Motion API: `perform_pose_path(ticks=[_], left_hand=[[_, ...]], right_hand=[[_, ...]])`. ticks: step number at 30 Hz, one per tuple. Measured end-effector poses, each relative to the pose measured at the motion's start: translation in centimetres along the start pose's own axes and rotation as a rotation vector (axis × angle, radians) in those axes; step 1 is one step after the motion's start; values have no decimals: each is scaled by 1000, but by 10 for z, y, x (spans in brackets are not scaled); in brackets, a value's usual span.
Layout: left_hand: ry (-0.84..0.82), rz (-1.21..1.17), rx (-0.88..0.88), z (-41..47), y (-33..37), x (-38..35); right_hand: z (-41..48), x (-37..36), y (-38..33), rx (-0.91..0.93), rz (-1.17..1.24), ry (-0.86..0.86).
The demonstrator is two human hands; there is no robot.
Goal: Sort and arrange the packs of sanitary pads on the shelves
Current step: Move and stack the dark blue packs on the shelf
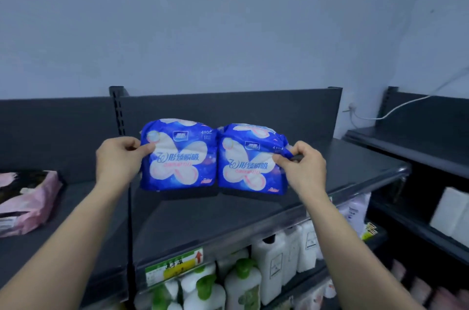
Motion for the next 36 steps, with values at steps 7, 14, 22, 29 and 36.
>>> perform_pose_path(ticks=[7, 14, 22, 29, 36], left_hand=[[-203, -190, -11, -9, 32, -117], [-346, -266, -31, -64, 100, -242], [-480, -321, -67, -138, 164, -386], [-604, -399, -95, -205, 218, -510], [-699, -455, -68, -230, 264, -609]], right_hand=[[7, 112, 31, -22, -49, 159], [2, 243, 81, -99, -103, 304], [-15, 399, 124, -161, -203, 417], [-37, 524, 155, -183, -318, 514], [-36, 603, 182, -245, -340, 582]])
Point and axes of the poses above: each hand's wrist, its own z-axis towards the middle knuckle, its own x-axis out of the back of the hand, y = z × x, the point moved 8 cm from there along z, towards the middle knuckle, and after that the axes turned 8 degrees about -y, right-handed, at the moved point
